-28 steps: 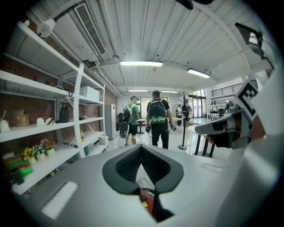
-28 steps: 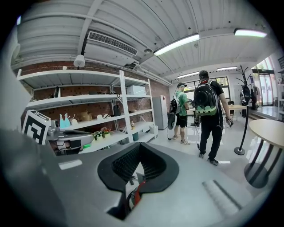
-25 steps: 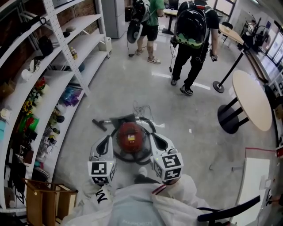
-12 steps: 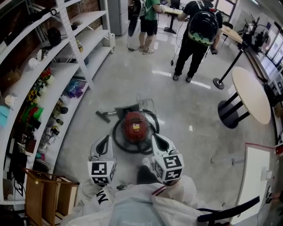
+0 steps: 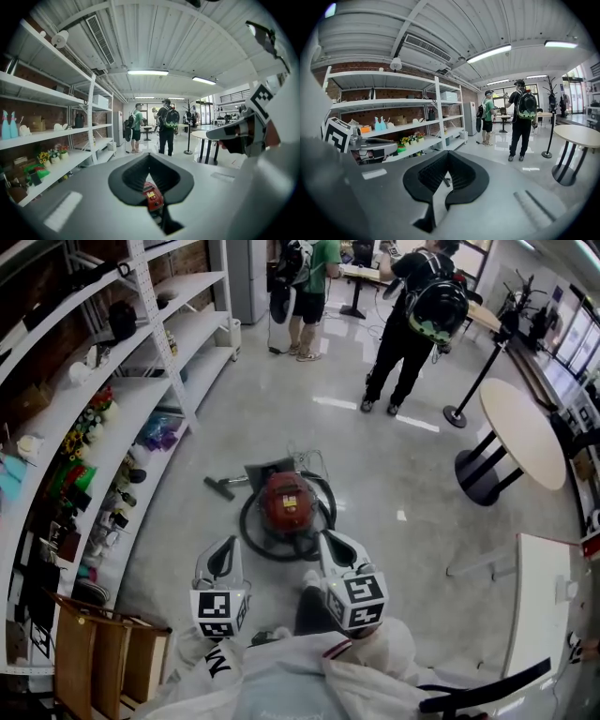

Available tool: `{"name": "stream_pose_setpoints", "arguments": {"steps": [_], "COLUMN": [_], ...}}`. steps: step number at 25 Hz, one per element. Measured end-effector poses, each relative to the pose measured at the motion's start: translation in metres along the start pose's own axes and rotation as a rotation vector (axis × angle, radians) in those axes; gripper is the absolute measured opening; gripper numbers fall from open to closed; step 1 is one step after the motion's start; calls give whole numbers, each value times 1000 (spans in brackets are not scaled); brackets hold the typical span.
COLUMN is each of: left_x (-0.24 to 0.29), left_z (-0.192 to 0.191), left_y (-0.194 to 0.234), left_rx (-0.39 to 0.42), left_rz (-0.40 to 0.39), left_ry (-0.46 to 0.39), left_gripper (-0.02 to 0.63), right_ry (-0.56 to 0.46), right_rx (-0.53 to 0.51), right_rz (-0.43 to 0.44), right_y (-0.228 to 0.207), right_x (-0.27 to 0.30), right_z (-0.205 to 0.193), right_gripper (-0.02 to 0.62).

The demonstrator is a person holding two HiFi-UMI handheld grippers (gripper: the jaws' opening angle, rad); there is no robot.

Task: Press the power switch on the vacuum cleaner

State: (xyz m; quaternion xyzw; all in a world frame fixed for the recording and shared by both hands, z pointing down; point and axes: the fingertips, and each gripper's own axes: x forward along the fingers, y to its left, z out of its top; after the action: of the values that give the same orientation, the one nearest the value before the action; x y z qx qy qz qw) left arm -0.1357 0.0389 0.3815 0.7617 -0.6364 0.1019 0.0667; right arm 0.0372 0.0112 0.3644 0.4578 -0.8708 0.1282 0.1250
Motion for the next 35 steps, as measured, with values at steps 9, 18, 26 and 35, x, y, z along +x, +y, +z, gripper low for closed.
{"name": "stream_pose_setpoints", "arguments": {"steps": [9,18,26,35], "left_x": [-32,-49,-49,-31], "left_z": [-9,-16,-31,-23], "left_y": [-14,-15,-26,-37], "left_rx": [3,-24,-40,-22], "left_rz": [-54,-54,-68,-51], "left_ry": [-5,9,55,62], "left_gripper": [0,0,0,0], "right_ry": [-7,31,76,70], "right_rx": [24,12,18,30], "right_rz": [-42,-40,-28,-7], "right_y": [18,30,28,6], "right_x": [-33,-49,-53,-46], "right_z": [-13,-24,-34,-30], "right_gripper": [0,0,0,0]}}
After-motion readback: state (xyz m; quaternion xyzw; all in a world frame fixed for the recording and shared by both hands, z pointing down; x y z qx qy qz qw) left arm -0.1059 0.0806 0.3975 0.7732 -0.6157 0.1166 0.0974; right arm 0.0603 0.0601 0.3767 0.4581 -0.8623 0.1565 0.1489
